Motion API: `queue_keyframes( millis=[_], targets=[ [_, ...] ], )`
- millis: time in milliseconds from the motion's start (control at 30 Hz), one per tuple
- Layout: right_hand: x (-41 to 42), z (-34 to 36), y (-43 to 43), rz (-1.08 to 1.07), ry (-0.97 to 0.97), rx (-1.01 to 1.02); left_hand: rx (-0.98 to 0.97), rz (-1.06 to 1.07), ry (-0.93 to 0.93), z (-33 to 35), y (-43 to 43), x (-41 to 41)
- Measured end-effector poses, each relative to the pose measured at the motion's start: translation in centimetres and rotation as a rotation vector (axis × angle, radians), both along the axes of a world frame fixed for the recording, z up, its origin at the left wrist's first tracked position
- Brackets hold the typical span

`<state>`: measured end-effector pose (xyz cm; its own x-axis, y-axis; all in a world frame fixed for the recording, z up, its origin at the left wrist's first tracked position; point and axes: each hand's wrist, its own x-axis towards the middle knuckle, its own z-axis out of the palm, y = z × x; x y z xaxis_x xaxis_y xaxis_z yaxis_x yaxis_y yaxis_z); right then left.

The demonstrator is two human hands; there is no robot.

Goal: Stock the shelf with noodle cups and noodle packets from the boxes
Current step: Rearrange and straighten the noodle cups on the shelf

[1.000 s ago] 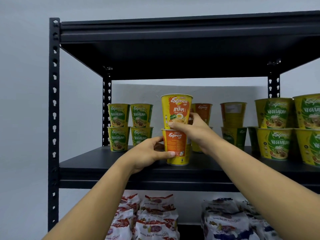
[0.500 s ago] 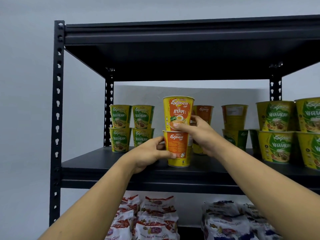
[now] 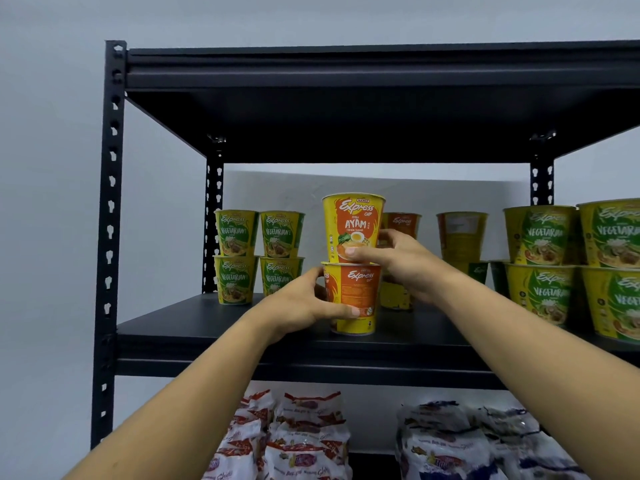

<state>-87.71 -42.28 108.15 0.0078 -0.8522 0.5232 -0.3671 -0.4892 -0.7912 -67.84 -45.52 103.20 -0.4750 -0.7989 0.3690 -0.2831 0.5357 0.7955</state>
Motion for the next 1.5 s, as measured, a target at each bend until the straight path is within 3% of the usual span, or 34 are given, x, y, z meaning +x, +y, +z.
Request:
queue_keyframes(
  millis=[600, 900, 1500],
  targets=[
    [-0.13, 0.44, 0.41, -0.010, 0.052, 0.024, -0.004, 0.009, 0.104, -0.42, -0.16, 0.17],
    [-0.22, 0.46, 0.69, -0.013, 0.085, 0.023, 0.001, -0.014, -0.010, 0.00, 0.25, -0.30],
    [0.21, 0.38, 0.73, -0.034, 0.108, 0.001, -0.007, -0.036, 0.064, -0.66, 0.40, 0.31]
  ],
)
